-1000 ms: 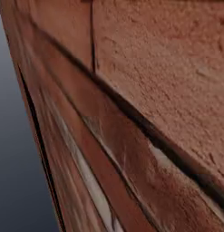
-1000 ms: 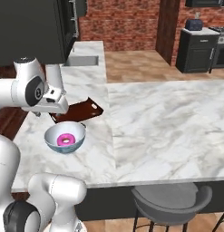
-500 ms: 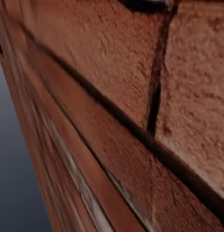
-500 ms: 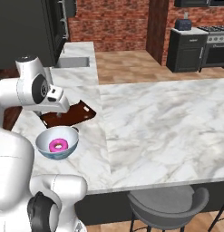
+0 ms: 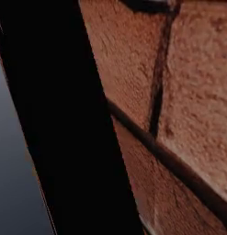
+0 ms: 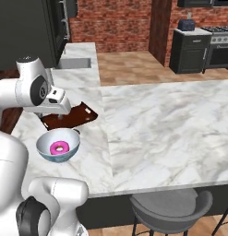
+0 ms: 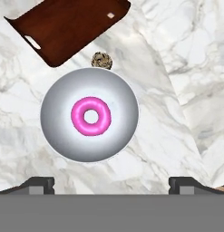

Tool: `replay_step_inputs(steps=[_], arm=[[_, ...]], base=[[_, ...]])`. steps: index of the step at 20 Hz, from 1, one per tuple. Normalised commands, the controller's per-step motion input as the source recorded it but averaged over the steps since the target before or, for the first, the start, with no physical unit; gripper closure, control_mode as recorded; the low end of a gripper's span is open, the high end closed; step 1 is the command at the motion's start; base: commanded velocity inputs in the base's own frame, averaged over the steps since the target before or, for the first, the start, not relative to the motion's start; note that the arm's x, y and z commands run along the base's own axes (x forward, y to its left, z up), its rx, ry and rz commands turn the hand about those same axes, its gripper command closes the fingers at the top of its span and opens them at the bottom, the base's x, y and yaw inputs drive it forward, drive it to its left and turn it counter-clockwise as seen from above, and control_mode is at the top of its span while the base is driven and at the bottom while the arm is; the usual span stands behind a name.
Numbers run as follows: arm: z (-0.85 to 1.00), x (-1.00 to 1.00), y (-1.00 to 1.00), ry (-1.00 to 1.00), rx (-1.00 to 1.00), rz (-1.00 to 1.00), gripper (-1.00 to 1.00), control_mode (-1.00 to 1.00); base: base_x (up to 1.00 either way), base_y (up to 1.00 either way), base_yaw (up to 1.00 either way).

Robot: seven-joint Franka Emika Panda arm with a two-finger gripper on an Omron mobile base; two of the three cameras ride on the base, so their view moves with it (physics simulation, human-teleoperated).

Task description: Place the bowl with donut and the cupcake onto the tray.

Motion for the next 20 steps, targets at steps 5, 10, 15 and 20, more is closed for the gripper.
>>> replay_step_inputs(steps=[5,10,15,20], arm=[[0.0,0.0,0.0,0.0,0.0,0.0,-1.0,1.0],[0.0,0.0,0.0,0.0,0.0,0.0,-1.0,-1.0],[-0.16,-0.04,-0.06,-0.01,0.07,0.0,-1.0,-1.0],[-0.4,-0.06,-0.11,-0.02,0.06,0.0,-1.0,-1.0]], base=[[0.0,0.0,0.0],[0.0,0.0,0.0],[0.0,0.0,0.0],[0.0,0.0,0.0]])
